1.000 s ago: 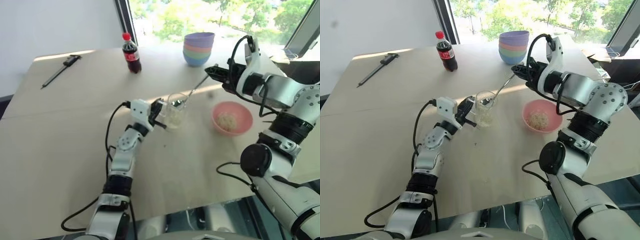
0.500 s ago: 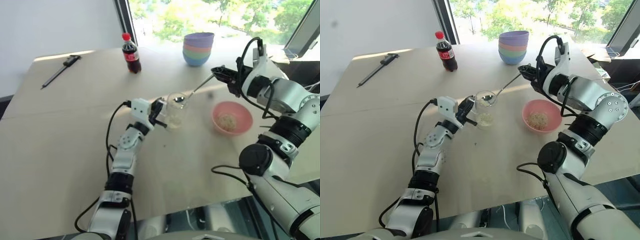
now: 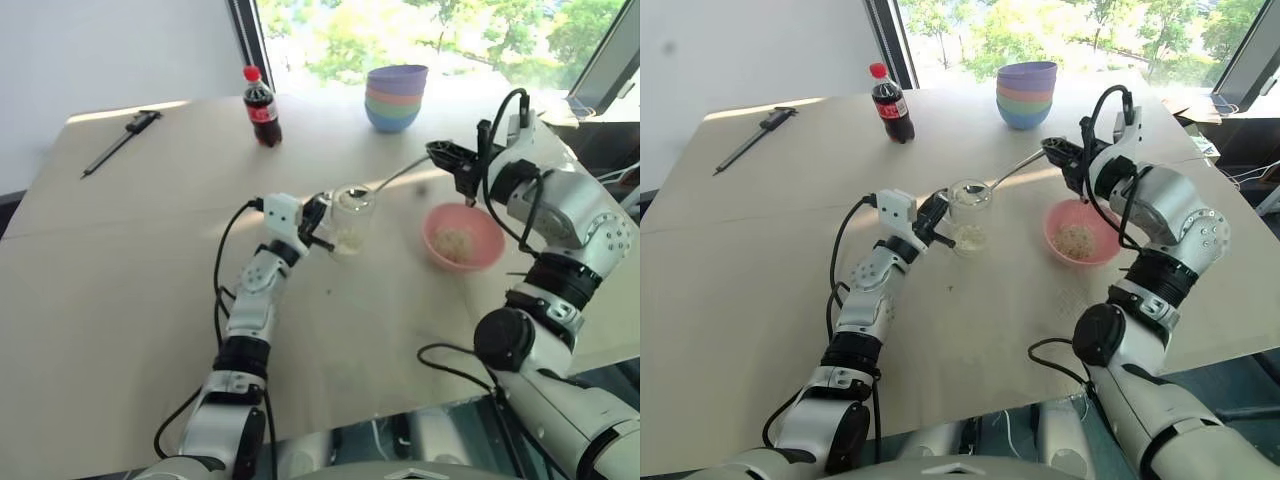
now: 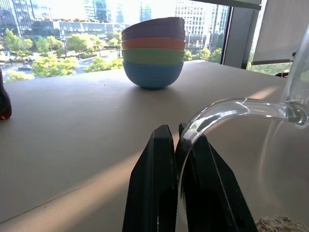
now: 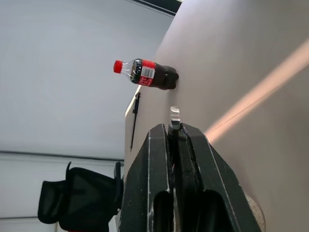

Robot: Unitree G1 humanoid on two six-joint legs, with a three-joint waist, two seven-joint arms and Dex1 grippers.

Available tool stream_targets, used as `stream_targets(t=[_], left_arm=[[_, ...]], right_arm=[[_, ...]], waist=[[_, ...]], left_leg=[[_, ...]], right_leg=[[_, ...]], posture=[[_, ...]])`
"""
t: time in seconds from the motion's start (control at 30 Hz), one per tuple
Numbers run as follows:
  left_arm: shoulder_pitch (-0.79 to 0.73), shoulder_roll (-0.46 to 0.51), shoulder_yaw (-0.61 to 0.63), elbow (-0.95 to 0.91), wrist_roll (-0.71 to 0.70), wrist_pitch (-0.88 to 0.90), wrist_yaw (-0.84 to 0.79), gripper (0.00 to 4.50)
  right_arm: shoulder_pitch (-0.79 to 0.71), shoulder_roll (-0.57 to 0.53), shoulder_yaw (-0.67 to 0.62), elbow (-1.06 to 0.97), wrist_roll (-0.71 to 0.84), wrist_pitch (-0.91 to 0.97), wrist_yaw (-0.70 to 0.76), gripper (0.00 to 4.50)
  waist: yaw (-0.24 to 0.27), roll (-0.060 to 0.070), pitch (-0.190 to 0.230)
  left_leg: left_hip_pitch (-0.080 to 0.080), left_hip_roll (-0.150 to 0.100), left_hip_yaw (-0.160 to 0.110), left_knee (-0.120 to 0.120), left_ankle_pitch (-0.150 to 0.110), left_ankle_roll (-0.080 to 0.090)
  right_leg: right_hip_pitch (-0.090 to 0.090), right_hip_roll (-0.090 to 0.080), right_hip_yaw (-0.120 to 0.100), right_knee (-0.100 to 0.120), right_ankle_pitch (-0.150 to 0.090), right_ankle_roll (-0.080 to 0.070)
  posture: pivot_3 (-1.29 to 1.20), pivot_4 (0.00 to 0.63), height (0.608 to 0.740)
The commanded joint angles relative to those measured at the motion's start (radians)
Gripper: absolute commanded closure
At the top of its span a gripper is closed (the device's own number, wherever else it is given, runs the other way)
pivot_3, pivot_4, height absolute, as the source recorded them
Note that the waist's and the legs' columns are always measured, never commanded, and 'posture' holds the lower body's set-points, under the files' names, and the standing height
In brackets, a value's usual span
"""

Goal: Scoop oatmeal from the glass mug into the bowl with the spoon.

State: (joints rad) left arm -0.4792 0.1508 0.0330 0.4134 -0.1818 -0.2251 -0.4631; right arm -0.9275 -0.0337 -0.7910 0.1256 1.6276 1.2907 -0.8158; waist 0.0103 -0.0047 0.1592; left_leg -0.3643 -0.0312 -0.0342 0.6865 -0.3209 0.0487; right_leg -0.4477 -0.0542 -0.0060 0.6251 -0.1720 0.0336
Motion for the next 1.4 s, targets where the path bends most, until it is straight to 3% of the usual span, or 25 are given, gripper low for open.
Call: stream_targets(t=[0.03,0.3,0.47,0.93,1.4], left_arm=[[0.005,-0.002,-0.005,0.011,0.003,-0.009,-0.012,4.49],[0.004,-0.006,-0.003,0.015,0.002,-0.006,-0.013,4.49],[-0.001,-0.007,0.000,0.026,0.001,-0.007,-0.017,4.49],[-0.018,-0.005,0.000,0.054,0.000,-0.012,-0.030,4.49],[-0.018,0.008,0.006,0.072,-0.001,-0.015,-0.045,4.49]], right_arm=[[0.044,-0.025,0.089,-0.064,0.141,-0.129,-0.069,4.50],[0.143,-0.147,0.253,-0.098,0.316,-0.289,-0.050,4.50],[0.175,-0.196,0.296,-0.114,0.345,-0.331,0.008,4.50],[0.248,-0.346,0.284,-0.128,0.345,-0.332,0.278,4.50],[0.404,-0.537,0.206,-0.111,0.345,-0.358,0.377,4.50]], waist=[[-0.001,0.000,0.000],[-0.001,0.000,0.000],[-0.001,0.000,0.000],[0.002,0.000,0.000],[0.004,0.000,0.000]], left_leg=[[0.000,0.000,0.000,0.000,0.000,0.000],[0.000,0.000,0.000,0.000,0.000,0.000],[0.000,0.000,0.000,0.000,0.000,0.001],[0.000,0.001,0.001,0.000,-0.001,0.001],[0.000,0.001,0.001,0.000,-0.001,0.002]], right_leg=[[0.000,0.000,0.000,0.000,0.000,0.000],[0.000,0.000,0.000,-0.001,0.000,0.000],[0.000,0.001,0.000,-0.001,0.000,0.000],[0.000,0.001,0.000,-0.002,0.000,0.000],[0.001,0.001,0.001,-0.002,0.000,0.000]], posture=[[0.00,0.150,0.740],[0.00,0.150,0.740],[0.00,0.150,0.740],[0.00,0.150,0.740],[0.00,0.150,0.740]])
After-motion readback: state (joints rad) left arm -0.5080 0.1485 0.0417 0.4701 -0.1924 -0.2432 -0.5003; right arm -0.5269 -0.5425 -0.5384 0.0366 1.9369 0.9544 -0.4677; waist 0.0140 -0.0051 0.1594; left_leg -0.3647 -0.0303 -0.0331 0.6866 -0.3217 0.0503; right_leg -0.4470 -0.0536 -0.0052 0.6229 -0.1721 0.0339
